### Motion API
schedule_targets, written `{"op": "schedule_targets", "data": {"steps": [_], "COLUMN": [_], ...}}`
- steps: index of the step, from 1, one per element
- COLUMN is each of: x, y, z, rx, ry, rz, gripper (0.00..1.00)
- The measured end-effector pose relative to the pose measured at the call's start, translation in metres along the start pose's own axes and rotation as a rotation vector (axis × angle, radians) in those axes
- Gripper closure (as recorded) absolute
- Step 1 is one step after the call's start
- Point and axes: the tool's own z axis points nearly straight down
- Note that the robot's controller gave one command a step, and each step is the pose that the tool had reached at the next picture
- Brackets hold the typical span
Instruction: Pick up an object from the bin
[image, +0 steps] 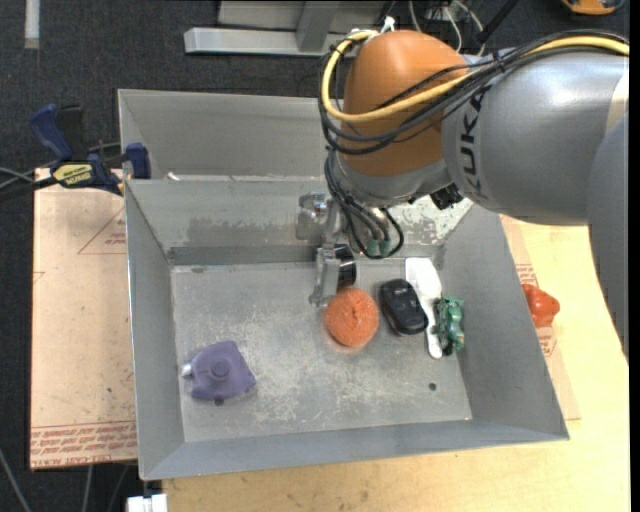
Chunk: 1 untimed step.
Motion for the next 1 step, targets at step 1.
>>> {"op": "schedule_targets", "data": {"steps": [1], "x": [-0.0013], "y": [-0.0005], "z": [-0.0052], "rx": [-0.001], "ry": [-0.008], "rz": [0.002], "gripper": [0.00]}}
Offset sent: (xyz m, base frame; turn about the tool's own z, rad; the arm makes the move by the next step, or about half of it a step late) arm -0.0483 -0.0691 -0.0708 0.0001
